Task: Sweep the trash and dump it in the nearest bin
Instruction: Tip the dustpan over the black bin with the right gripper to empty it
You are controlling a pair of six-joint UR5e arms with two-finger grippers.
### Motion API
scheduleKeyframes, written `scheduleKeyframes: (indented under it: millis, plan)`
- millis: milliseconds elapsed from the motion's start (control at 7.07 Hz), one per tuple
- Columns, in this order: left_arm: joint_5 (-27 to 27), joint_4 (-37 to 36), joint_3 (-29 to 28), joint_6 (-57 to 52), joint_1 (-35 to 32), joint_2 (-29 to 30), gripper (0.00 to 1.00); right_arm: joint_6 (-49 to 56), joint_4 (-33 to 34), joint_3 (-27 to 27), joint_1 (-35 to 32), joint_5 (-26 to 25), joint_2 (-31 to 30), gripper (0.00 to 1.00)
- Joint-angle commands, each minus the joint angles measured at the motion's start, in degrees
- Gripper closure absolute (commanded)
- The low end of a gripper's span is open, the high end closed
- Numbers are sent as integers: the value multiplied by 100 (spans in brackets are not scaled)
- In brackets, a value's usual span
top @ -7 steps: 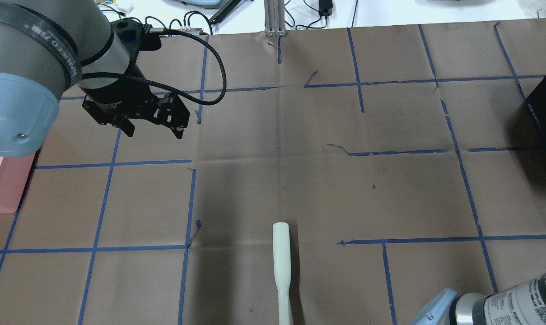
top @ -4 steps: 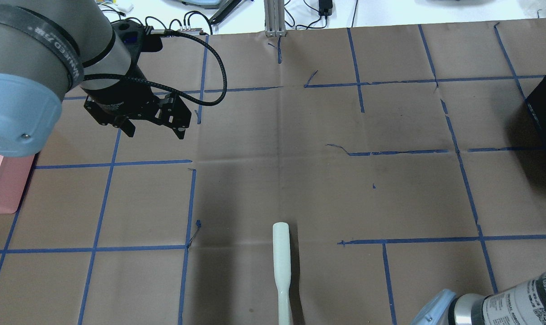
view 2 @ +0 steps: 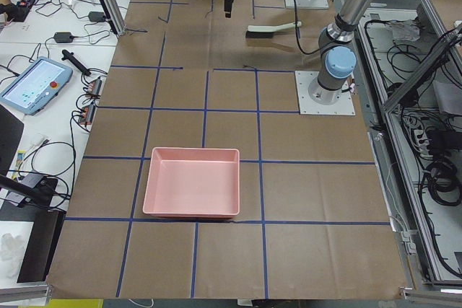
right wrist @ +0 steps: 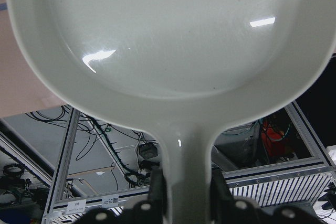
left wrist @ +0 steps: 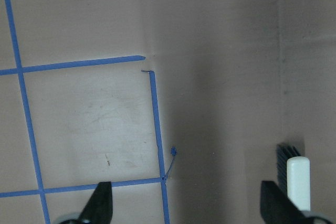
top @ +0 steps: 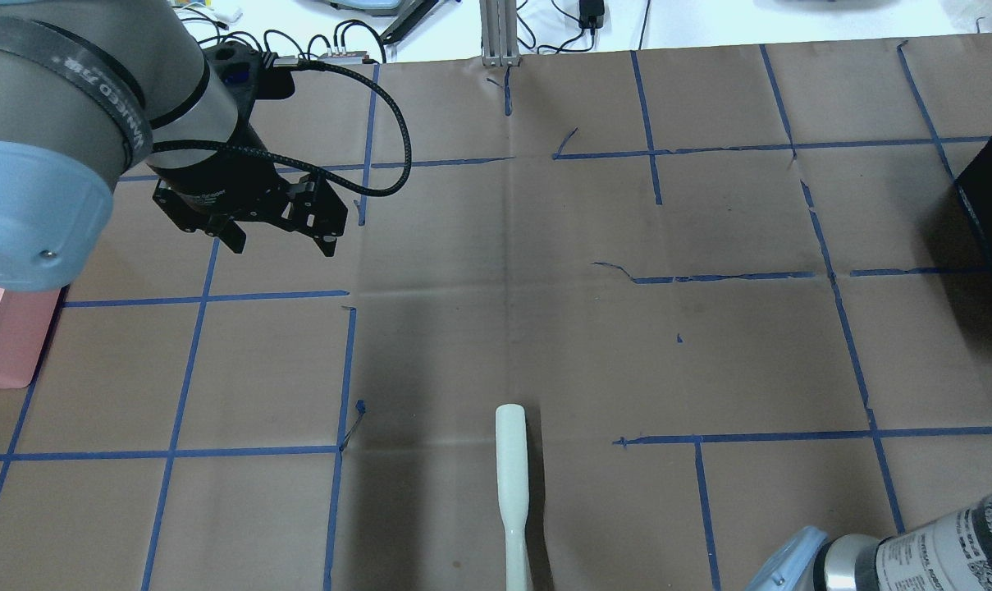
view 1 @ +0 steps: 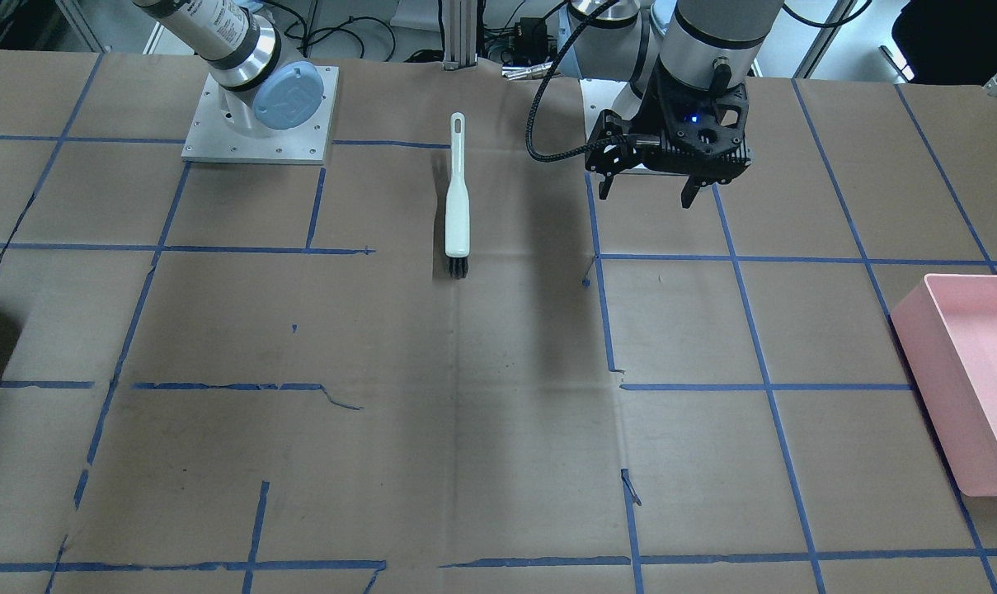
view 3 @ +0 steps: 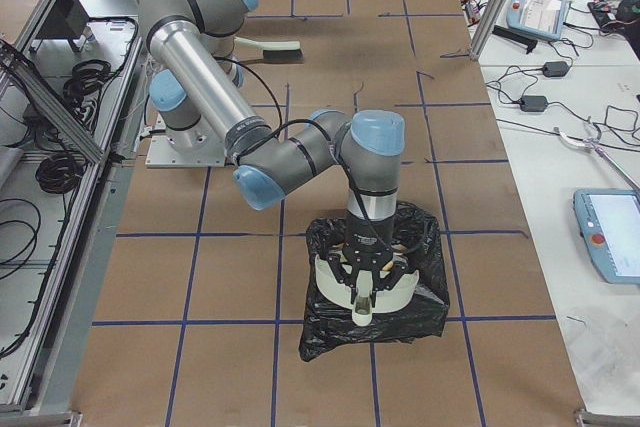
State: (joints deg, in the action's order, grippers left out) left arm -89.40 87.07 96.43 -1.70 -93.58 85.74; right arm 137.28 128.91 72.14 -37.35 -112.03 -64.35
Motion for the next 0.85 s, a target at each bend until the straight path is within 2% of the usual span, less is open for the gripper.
scheduleKeyframes:
  millis: [0, 142, 425, 708]
  plan:
    - [-7, -23, -10, 81, 15, -14, 1, 219, 37, -24, 0, -116, -33, 100]
    - [-7, -32, -10, 108, 24, -49, 1, 342, 55, -85, 0, -126, -34, 100]
    - [-51, -58, -2, 178, 24, -102, 1, 815, 624, -86, 0, -388, -16, 100]
    - [-68, -136, 7, 258, 24, -58, 1, 888, 644, -69, 0, -372, -77, 100]
